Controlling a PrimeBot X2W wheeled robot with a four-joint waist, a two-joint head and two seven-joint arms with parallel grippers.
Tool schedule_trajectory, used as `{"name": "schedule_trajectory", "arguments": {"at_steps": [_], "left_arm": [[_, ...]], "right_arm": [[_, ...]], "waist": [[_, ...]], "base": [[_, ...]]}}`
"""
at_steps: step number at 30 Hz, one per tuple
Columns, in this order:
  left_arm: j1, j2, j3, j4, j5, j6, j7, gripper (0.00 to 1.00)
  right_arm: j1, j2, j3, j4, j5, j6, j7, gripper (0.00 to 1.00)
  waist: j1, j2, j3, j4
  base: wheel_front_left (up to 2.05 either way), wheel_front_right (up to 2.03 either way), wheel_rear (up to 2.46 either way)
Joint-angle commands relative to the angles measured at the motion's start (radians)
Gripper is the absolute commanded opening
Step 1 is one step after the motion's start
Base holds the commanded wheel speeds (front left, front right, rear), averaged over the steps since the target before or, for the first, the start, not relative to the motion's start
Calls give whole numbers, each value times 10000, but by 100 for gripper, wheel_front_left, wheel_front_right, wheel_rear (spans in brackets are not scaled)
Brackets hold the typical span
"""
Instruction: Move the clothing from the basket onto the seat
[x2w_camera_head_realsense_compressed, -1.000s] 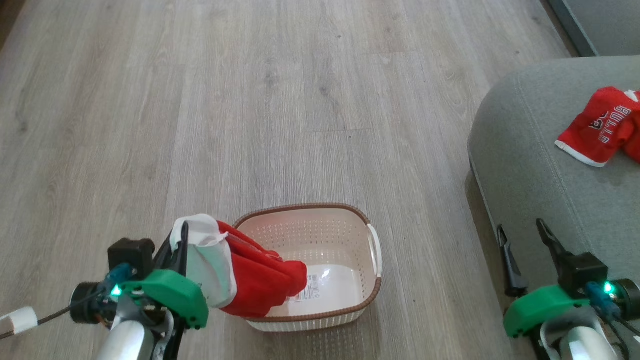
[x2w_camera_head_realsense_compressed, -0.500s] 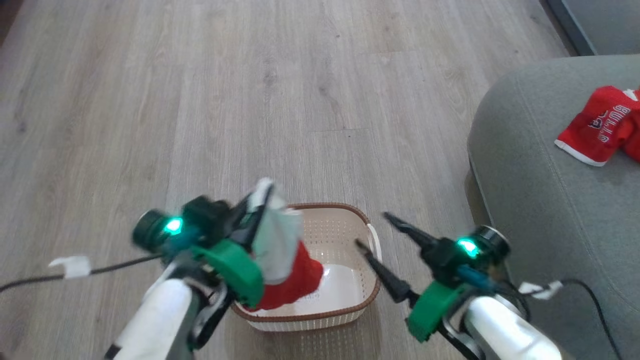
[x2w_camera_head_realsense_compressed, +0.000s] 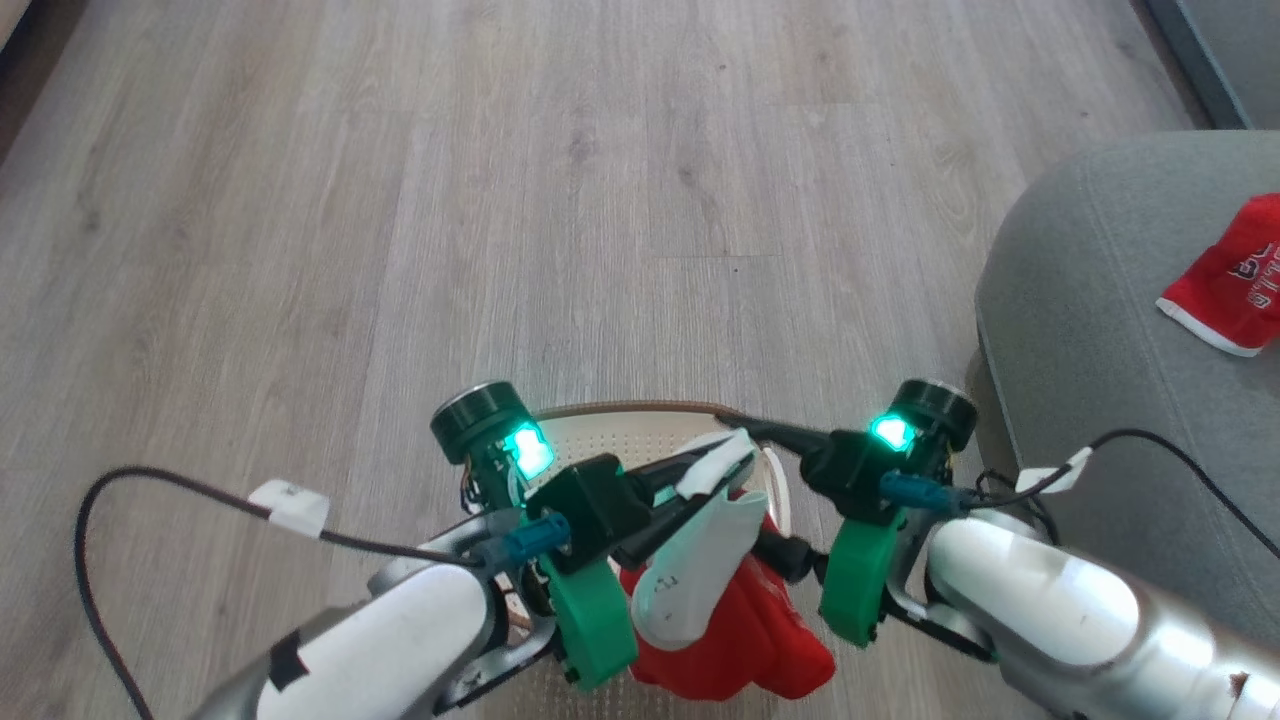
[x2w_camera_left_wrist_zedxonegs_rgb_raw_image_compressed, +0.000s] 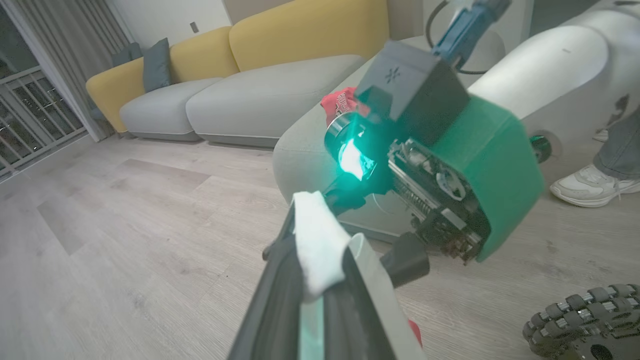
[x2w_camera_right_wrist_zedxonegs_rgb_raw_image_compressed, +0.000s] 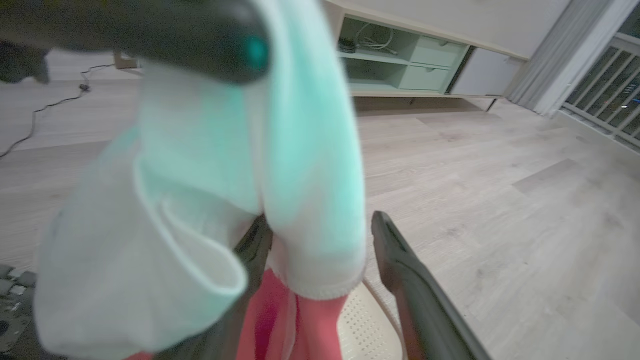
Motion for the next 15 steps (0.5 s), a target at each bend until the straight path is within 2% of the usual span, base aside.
{"name": "schedule_trajectory", "arguments": {"at_steps": [1,4,5,6,7,12,13,14,15], "left_arm": [[-957,426,43,-432,-243,-6,-303,0],[-1297,605,-373,-370,-599,-7,-676,0],[-1378,635,-463,-330,-693,-7,-779,0],[-1447,662,-536,-286,-776,-7,-858,0],[-1511,691,-601,-235,-845,-8,-930,0],[-1581,751,-570,121,-1107,22,-1214,0],[-1561,755,-542,198,-1114,62,-1264,10],[-1521,751,-511,281,-1139,113,-1318,30],[-1362,697,-377,479,-1362,226,-1447,74]], "right_arm": [[-339,-187,368,-260,426,-4,-65,100],[-564,-271,1074,-312,1228,-4,-65,100],[-616,-308,1307,-336,1525,-4,-65,45],[-676,-345,1477,-384,1780,-4,-65,4],[-734,-393,1612,-424,1991,-4,-65,0],[-920,-547,1828,-490,2546,-4,-65,0],[-942,-576,1832,-492,2633,-4,-65,0],[-956,-610,1809,-499,2745,-4,-65,0],[-985,-721,1625,-509,2922,-4,-65,0]], "waist": [[0,-1,22,63],[0,-1,32,116],[0,-1,32,133],[0,-1,35,145],[0,-1,37,152],[0,-1,67,77],[0,-1,73,42],[0,-1,83,1],[0,-1,122,-117]], "base": [[0,0,0],[0,0,0],[0,0,0],[0,0,0],[0,0,0],[0,0,0],[0,0,0],[0,0,0],[0,0,0]]}}
